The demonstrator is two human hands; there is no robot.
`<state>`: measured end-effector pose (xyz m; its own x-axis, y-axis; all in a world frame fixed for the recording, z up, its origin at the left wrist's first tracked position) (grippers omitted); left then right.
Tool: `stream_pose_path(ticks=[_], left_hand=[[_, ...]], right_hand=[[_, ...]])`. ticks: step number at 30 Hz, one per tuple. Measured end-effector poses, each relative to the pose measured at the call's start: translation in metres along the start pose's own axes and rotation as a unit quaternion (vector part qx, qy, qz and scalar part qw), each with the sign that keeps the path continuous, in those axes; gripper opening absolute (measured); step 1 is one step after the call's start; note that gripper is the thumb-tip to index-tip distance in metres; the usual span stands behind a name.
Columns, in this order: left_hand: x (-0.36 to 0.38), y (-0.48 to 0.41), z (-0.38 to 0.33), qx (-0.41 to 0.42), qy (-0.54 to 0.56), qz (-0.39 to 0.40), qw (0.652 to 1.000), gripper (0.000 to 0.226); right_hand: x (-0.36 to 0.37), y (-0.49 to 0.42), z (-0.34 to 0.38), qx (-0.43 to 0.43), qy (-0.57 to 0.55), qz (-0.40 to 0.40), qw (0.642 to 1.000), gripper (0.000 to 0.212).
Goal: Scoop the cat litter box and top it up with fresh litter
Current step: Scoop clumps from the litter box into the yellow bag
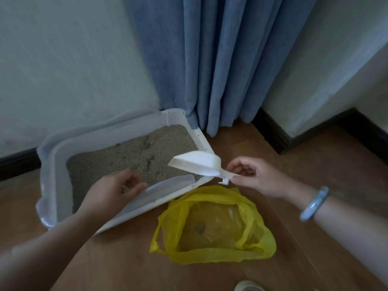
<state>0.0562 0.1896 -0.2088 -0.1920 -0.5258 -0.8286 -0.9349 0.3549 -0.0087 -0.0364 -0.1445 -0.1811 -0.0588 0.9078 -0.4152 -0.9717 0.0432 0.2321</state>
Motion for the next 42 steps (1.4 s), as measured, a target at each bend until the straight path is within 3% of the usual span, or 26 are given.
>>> stream_pose_path(ticks=[8,12,15,19,25,31,36,42], left_hand=[[0.001,-0.001,0.005,0.004,0.014,-0.008,1.000,0.025],[0.001,-0.004,0.011,0.011,0.009,-0.017,1.000,0.033],[-0.003,-0.007,0.016,0.006,0.009,-0.044,0.999,0.027],[-0.006,-0.011,0.023,-0.012,-0.005,-0.065,0.998,0.015],[-0.002,-0.024,0.031,-0.029,-0.024,-0.087,0.996,0.036],[-0.018,-0.027,0.048,0.012,-0.136,-0.120,0.983,0.029],[-0.048,-0.030,0.071,0.001,-0.279,-0.182,0.943,0.039],[-0.066,-0.026,0.093,-0.089,-0.277,-0.181,0.939,0.063]], right_hand=[[0.031,-0.062,0.027,0.053,0.048,0.024,0.997,0.003],[0.045,-0.089,0.039,0.089,0.126,0.060,0.986,0.033],[0.047,-0.106,0.048,0.097,0.257,0.095,0.957,0.057],[0.044,-0.127,0.068,0.125,0.381,0.130,0.907,0.033],[0.067,-0.160,0.065,0.160,0.437,0.198,0.862,0.029],[0.087,-0.179,0.068,0.056,0.522,0.192,0.829,0.031],[0.124,-0.191,0.068,0.096,0.463,0.235,0.849,0.030],[0.163,-0.201,0.070,0.054,0.419,0.256,0.869,0.026]])
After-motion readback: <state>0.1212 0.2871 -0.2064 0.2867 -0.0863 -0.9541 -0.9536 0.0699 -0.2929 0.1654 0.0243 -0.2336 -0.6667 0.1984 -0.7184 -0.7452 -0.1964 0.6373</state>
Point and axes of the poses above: each hand's wrist, its own y-axis away from the middle knuckle, its own x-axis out of the palm, z = x × y, the point moved 1 cm from there along -y, towards the middle knuckle, and after that the axes turned 8 degrees about -z, right-handed, at the moved point
